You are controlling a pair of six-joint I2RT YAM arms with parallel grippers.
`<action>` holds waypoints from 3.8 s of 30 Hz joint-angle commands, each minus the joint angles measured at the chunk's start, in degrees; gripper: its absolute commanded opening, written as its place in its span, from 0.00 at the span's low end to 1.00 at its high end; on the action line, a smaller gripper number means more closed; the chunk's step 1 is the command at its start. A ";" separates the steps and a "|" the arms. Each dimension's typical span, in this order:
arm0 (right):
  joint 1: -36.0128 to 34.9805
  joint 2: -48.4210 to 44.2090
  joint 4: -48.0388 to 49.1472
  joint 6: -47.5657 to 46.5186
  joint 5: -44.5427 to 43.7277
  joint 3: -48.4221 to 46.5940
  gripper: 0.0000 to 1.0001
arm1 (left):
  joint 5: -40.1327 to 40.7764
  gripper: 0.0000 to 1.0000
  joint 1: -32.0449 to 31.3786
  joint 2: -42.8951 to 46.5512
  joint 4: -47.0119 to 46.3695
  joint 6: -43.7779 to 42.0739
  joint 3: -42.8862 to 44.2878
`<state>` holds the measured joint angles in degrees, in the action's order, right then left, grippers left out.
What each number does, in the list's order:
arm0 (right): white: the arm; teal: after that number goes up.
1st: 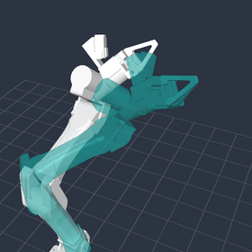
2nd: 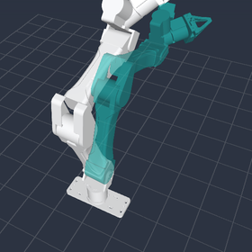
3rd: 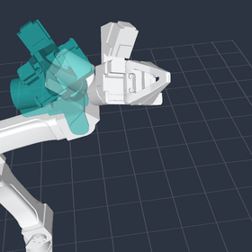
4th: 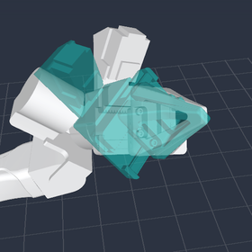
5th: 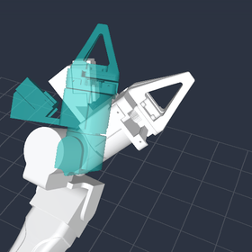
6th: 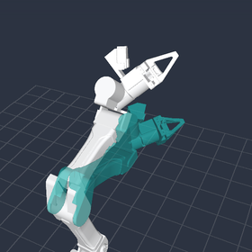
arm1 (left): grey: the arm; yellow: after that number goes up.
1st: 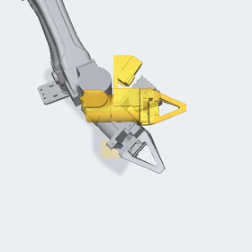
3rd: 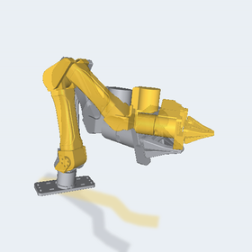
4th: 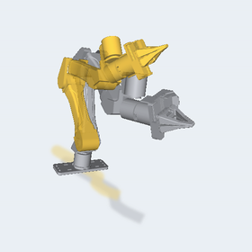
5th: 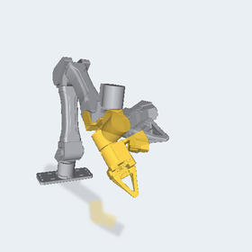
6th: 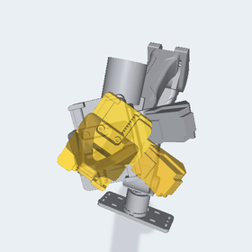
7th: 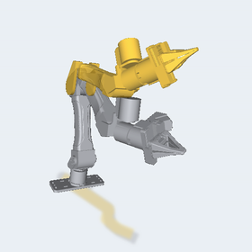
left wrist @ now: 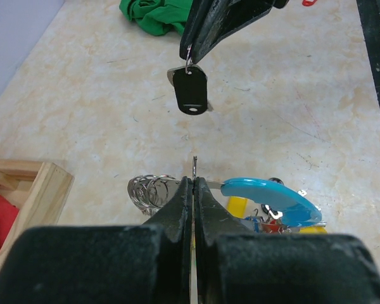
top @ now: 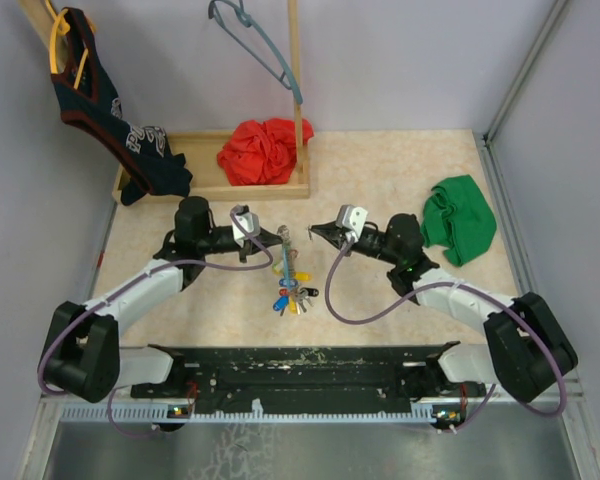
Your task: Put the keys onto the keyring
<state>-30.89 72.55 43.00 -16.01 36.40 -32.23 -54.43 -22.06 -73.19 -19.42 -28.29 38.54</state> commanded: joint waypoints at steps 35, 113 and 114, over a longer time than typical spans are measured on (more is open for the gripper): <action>-8.45 3.88 -1.54 -23.84 2.48 -1.61 0.00 | -1.57 0.00 -3.37 1.08 1.07 -12.90 -1.76; -8.75 0.83 -6.96 -16.54 -1.23 -3.68 0.00 | -0.65 0.00 -3.95 1.88 -0.53 -14.00 -3.20; -8.74 0.78 -6.67 -16.30 -1.51 -3.64 0.00 | -0.77 0.00 -3.97 1.87 -0.53 -14.25 -3.21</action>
<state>-39.24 75.35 34.61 -33.78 35.11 -32.93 -53.82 -25.43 -72.95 -18.09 -40.80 35.97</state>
